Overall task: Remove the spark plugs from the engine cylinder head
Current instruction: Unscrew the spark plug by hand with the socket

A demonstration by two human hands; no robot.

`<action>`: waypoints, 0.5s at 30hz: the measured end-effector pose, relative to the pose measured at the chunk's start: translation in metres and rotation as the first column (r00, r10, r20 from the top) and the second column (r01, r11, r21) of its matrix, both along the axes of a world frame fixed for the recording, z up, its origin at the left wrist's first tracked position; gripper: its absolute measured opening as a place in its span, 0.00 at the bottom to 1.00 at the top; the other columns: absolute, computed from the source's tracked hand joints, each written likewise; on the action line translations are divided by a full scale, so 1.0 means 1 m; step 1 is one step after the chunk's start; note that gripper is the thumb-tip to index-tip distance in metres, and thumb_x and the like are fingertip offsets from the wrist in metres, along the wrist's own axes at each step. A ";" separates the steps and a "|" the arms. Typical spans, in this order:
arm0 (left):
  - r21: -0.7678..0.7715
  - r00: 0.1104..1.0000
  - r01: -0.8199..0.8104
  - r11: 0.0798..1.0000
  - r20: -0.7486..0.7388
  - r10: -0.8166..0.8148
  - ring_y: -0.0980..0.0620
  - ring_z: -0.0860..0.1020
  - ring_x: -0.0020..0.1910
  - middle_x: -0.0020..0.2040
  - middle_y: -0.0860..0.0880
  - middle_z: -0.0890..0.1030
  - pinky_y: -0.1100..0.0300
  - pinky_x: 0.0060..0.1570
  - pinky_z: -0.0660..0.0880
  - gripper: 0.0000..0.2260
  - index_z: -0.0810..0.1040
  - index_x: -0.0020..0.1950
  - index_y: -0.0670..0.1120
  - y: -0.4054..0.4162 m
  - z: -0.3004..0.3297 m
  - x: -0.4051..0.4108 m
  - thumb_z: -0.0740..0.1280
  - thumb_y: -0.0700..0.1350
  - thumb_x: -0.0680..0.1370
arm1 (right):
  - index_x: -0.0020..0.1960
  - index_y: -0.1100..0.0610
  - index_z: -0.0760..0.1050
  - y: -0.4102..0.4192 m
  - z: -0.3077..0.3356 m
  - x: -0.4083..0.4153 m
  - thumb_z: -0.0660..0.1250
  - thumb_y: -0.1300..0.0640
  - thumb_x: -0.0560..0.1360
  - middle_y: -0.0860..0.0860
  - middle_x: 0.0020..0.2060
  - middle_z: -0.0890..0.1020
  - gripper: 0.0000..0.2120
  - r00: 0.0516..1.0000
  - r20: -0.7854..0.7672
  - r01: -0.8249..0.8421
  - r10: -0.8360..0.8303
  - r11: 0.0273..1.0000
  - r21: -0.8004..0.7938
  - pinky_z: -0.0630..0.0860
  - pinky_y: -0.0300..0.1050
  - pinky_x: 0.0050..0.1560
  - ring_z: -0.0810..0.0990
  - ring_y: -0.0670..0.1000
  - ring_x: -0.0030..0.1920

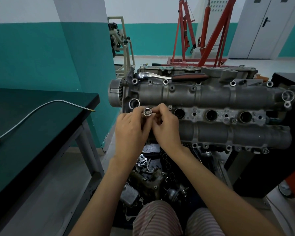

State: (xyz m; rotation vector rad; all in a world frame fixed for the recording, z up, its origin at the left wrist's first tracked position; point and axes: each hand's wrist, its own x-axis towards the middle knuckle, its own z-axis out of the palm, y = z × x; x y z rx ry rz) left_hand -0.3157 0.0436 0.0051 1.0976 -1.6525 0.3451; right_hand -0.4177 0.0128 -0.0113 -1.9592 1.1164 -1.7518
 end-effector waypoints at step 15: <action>-0.014 1.000 -0.016 1.000 0.007 0.016 0.52 0.69 0.28 0.28 0.50 0.73 0.62 0.39 0.62 0.07 0.75 0.41 0.40 -0.001 0.000 -0.001 0.69 0.41 0.75 | 0.42 0.53 0.71 0.002 0.001 0.001 0.64 0.59 0.73 0.45 0.31 0.73 0.03 1.000 -0.005 0.014 -0.014 1.000 0.013 0.68 0.32 0.33 0.71 0.42 0.33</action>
